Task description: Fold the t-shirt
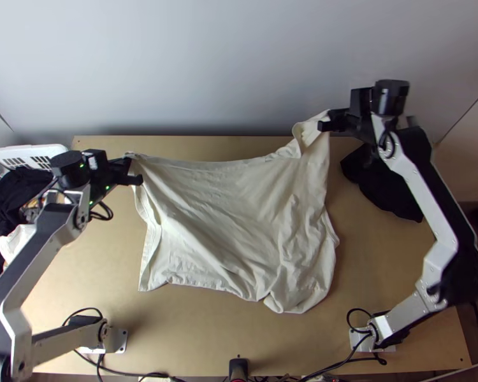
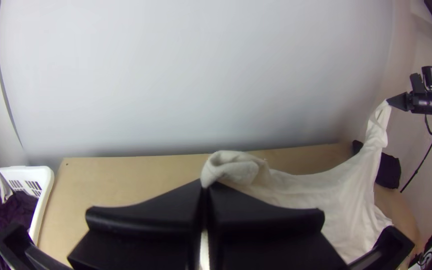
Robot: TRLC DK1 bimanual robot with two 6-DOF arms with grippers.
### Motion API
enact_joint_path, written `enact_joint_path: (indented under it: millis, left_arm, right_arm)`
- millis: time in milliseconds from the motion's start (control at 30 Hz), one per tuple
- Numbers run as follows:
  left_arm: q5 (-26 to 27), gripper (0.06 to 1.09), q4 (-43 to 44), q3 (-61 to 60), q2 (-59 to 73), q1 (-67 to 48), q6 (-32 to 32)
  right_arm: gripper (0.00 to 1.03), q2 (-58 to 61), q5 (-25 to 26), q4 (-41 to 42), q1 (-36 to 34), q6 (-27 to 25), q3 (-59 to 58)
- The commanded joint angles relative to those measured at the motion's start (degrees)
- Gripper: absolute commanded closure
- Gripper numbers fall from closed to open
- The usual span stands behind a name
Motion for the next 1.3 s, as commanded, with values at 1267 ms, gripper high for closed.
enact_joint_path:
  millis: [1267]
  left_arm:
    - [-13.39,1.05,24.61,30.74,54.50,-1.16,2.99]
  right_arm:
    - [1.00,40.72,-0.25,5.05,-3.27,0.15,28.16]
